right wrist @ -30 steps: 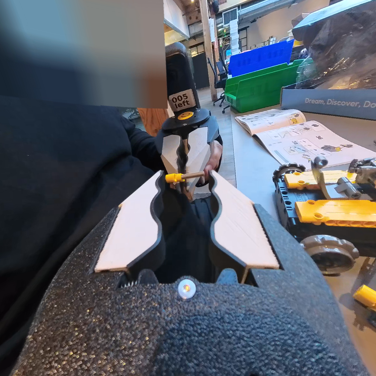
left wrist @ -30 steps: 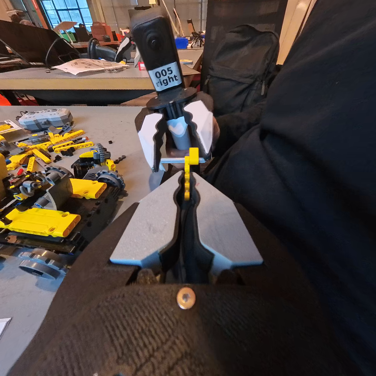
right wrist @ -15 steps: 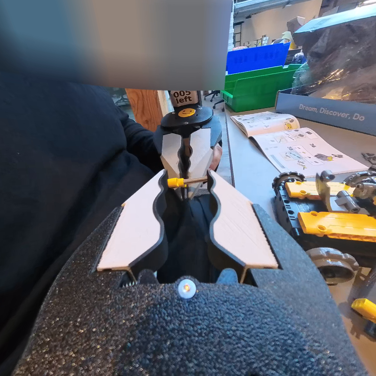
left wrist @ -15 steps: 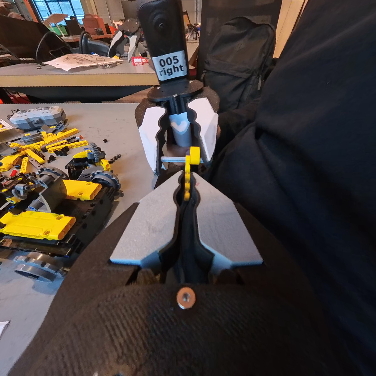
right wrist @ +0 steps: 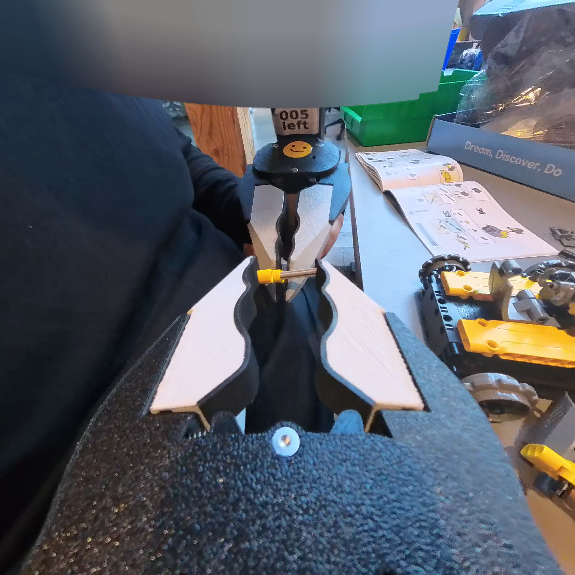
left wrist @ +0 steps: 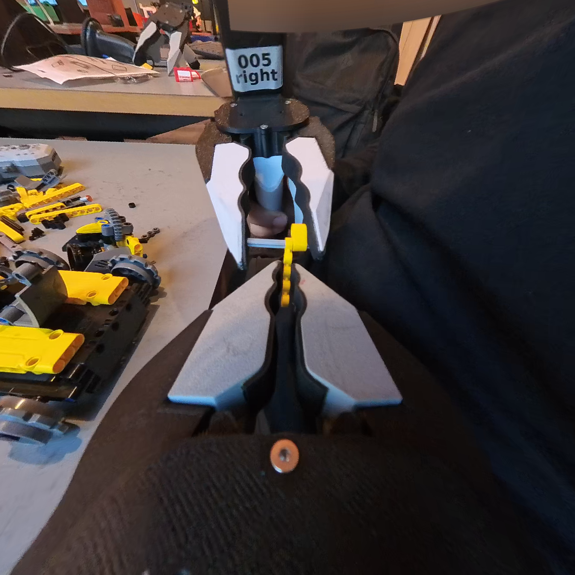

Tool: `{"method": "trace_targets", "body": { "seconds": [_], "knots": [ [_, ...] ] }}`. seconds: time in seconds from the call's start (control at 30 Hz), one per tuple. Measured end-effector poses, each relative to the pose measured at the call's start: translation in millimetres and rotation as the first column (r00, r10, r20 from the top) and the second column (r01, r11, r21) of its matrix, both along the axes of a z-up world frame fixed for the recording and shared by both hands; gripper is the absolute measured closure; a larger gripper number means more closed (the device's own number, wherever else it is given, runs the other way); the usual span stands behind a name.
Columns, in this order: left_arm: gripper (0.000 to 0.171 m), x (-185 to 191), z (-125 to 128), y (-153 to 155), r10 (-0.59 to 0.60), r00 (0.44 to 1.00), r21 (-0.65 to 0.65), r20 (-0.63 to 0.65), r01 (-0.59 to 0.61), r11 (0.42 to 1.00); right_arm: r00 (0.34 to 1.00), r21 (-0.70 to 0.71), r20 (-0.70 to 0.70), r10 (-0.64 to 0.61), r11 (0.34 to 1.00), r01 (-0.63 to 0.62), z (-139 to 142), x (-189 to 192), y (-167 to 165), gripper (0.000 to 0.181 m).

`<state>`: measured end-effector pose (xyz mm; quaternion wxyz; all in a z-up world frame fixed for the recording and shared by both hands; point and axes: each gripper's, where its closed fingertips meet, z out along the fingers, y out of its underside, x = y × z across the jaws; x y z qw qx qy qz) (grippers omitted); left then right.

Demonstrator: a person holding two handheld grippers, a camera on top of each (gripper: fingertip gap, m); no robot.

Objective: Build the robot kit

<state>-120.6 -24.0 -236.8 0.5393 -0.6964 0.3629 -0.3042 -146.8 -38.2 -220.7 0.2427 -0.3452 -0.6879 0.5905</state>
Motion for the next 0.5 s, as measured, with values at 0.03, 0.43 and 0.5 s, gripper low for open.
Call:
{"method": "trace_targets", "body": {
  "seconds": [0.03, 0.43, 0.5],
  "knots": [
    [0.171, 1, 0, 0, -0.005, 1.0, -0.002, 0.001, 0.005, 1.0, 1.0, 0.007, 0.001, -0.002, 1.0, 0.002, 0, 0, 0, 0.143],
    [0.171, -30, -17, 39, 0.288, 0.953, -0.03, -0.098, -0.292, 0.956, 0.979, -0.068, 0.081, -0.187, 0.979, 0.193, -11, -14, 43, 0.133],
    [0.171, -39, -25, 43, 0.34, 0.927, -0.015, -0.159, -0.347, 0.938, 0.974, -0.071, 0.083, -0.211, 0.973, 0.217, -9, -12, 51, 0.122]
  ]
}}
